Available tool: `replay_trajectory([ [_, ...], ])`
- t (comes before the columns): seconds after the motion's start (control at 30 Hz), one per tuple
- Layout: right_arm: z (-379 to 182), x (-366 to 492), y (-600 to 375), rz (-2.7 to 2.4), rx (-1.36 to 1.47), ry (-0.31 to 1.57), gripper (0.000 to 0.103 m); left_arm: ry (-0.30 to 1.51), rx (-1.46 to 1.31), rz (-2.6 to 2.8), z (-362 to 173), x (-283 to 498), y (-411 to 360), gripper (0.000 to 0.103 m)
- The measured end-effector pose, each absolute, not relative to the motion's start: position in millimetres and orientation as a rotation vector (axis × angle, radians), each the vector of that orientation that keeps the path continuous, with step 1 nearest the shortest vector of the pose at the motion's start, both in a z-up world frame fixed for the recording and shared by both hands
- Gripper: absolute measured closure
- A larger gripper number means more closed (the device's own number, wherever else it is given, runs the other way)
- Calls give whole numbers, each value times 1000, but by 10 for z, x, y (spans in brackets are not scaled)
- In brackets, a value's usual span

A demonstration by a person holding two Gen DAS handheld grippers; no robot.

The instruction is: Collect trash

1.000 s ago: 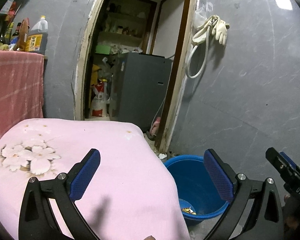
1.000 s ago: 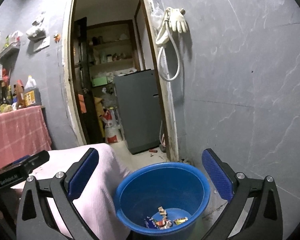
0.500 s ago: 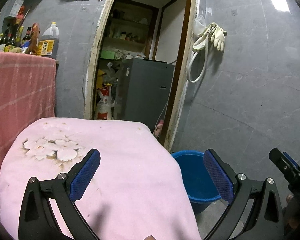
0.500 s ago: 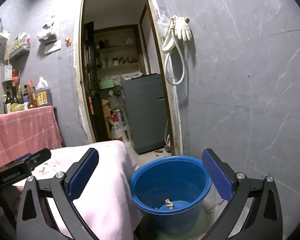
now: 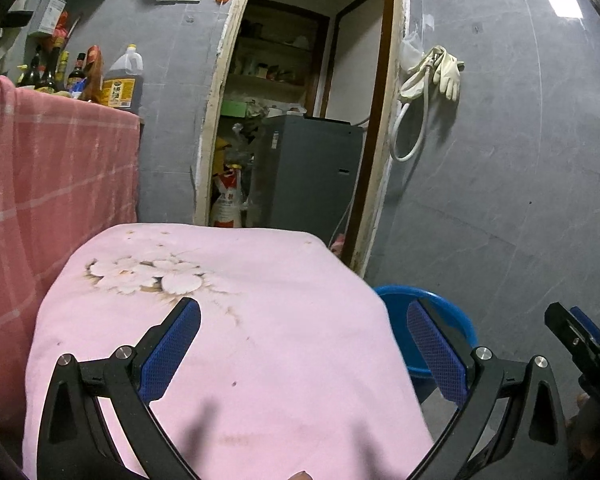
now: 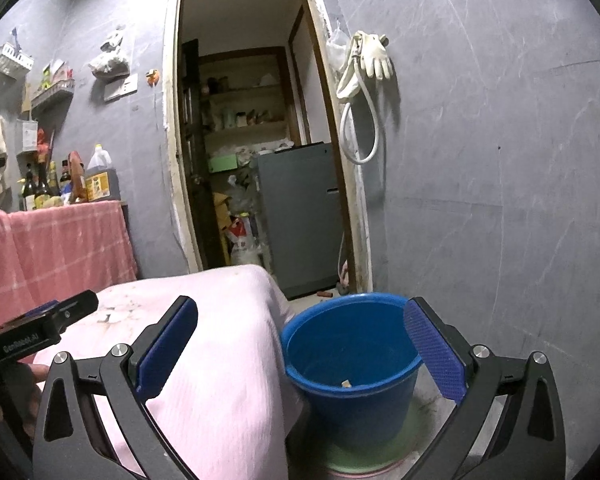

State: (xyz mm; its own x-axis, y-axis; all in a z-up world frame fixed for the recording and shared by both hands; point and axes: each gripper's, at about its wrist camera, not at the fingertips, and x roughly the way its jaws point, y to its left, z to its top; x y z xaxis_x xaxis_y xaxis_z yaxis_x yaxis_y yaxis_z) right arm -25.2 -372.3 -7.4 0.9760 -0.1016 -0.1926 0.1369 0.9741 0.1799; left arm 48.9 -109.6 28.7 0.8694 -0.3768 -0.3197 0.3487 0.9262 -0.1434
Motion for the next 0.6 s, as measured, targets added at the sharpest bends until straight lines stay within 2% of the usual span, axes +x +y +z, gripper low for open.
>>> replay_trajectory([
  [0.6, -257, -341, -3488, -92, 191, 203, 0, 322, -44, -302, -31, 186, -900, 2],
])
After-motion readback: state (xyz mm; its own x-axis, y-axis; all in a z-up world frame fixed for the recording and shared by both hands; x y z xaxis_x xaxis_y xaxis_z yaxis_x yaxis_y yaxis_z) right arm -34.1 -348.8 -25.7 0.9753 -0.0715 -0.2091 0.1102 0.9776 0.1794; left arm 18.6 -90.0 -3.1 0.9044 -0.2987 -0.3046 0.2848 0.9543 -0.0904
